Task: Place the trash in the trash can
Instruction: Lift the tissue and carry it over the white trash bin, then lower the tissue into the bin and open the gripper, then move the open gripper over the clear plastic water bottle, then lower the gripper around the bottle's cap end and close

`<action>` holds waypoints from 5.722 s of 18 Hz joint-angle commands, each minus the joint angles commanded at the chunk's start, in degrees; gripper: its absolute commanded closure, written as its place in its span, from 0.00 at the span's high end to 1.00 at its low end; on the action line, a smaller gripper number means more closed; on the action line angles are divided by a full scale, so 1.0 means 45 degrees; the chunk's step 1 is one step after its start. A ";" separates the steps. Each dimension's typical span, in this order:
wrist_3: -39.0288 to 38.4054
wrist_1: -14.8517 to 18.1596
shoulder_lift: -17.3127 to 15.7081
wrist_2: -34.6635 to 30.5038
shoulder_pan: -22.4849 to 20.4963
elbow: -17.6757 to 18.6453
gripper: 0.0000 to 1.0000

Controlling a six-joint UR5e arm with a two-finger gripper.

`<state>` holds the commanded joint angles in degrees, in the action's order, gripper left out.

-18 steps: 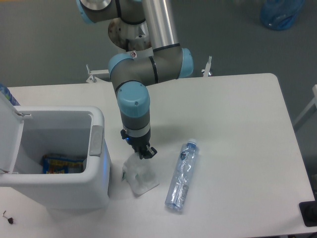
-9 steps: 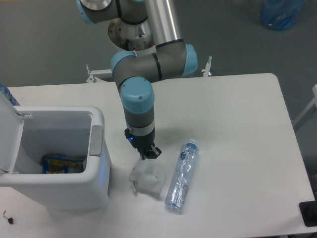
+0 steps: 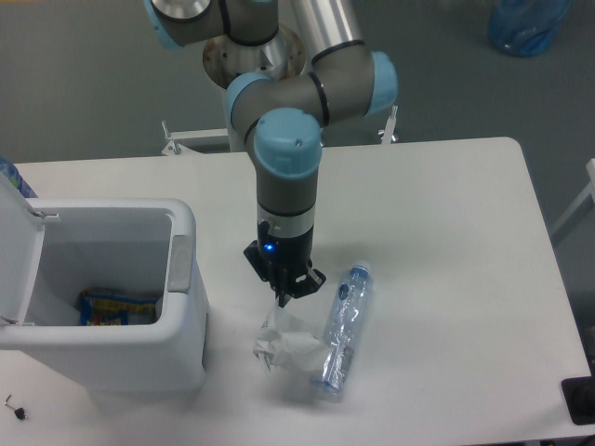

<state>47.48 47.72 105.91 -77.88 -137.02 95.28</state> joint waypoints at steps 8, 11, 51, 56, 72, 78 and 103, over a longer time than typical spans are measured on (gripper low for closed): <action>-0.3164 0.0078 -0.1307 0.1660 -0.0801 -0.1525 0.03; -0.4179 0.0117 -0.2108 0.2011 -0.0802 -0.1662 0.03; -0.6585 0.0059 -0.3790 0.2247 0.0180 0.0486 1.00; -0.6351 0.0059 -0.2251 0.2111 -0.1502 0.0193 1.00; -0.2601 -0.0020 0.1871 0.1153 -0.1973 -0.0918 1.00; -0.2601 -0.0137 0.2966 0.1037 -0.1545 -0.1096 1.00; -0.2620 -0.0957 0.5057 -0.1950 -0.0040 -0.1741 1.00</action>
<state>35.68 43.42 128.67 -86.65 -137.20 87.45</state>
